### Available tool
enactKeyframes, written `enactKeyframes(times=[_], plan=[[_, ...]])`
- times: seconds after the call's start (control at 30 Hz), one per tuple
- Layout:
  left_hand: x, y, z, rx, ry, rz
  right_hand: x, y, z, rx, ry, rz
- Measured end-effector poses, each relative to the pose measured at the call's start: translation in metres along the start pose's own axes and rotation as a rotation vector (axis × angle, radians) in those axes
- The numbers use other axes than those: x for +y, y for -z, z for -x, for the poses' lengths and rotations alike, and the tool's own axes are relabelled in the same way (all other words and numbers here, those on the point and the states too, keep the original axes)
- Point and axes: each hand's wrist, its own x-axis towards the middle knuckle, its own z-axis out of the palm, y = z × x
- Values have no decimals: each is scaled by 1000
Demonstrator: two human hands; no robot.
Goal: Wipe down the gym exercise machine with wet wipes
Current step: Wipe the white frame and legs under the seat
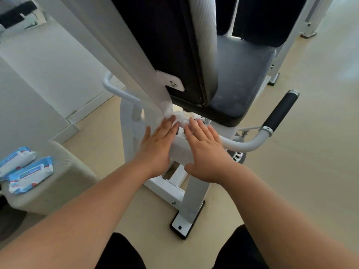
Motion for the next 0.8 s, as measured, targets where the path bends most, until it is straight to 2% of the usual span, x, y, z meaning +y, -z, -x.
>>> enactKeyframes(times=[0.1,0.23,0.37,0.53,0.7,0.8], plan=[[13,-17,-1,66,21,239,9,-2,22,105,-9,103],[50,-31,0,61,-80,321,19,-21,43,220,-231,210],[41,-38,-8,138,-80,212,25,-36,42,184,-278,237],[31,-36,-13,197,49,328,22,-37,39,171,-309,247],[42,-34,7,92,-196,364,5,-20,36,94,-367,156],[21,-30,21,179,-156,480,-21,-6,29,112,-242,85]])
